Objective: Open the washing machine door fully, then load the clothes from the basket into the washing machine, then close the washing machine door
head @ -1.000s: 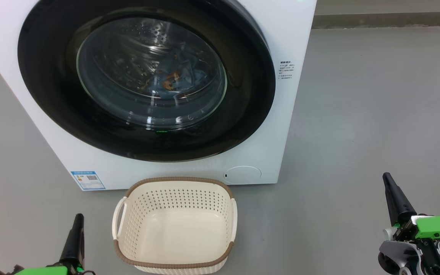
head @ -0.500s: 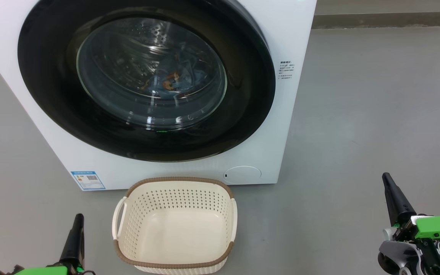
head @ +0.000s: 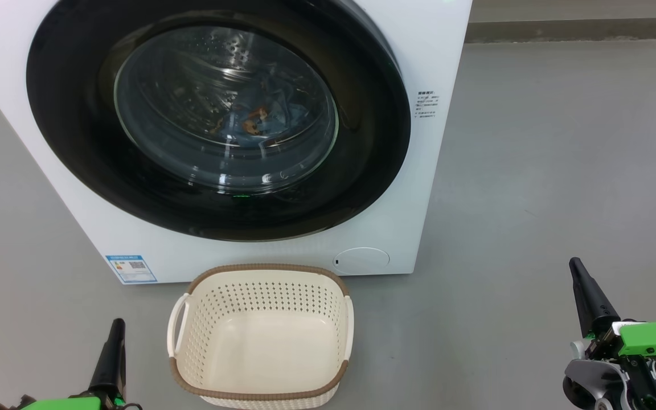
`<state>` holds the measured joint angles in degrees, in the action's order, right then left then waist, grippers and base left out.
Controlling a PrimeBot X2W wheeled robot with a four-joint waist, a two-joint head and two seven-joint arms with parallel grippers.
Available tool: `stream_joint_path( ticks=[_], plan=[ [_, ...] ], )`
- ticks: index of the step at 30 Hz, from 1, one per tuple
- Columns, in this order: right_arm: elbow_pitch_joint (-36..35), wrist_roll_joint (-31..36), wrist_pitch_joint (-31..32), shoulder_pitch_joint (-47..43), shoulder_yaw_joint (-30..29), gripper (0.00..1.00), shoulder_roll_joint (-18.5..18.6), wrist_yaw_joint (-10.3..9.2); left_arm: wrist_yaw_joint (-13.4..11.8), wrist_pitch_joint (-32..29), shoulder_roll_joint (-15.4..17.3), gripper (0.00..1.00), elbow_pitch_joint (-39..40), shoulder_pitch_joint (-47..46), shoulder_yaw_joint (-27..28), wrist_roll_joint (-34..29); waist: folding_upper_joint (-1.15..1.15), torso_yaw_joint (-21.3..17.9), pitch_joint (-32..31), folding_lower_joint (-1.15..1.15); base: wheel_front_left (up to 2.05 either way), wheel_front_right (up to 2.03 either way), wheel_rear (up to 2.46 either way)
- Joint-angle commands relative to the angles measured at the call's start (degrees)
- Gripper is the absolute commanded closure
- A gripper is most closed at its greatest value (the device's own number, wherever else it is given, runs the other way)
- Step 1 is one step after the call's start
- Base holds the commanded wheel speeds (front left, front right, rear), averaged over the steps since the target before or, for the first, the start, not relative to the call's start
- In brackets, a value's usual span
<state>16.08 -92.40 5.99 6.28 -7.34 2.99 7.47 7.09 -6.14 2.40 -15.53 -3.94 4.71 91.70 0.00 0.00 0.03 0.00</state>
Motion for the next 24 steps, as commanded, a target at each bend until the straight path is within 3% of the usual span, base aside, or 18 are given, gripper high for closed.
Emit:
stream_joint_path(
  ticks=[1,24],
  plan=[
    [-1.7,-0.1,0.2,0.3,1.2,1.00,0.2,0.02,0.4,-0.4,0.5,1.00,1.0,-2.7,1.9,0.4,0.00,0.0,0.0,0.00,0.00,0.00,0.00],
    [-1.7,0.0,0.3,0.3,1.1,1.00,0.2,0.02,0.4,-0.4,0.5,1.00,1.1,-2.7,1.9,0.4,0.00,0.0,0.0,0.00,0.00,0.00,0.00]
  ],
)
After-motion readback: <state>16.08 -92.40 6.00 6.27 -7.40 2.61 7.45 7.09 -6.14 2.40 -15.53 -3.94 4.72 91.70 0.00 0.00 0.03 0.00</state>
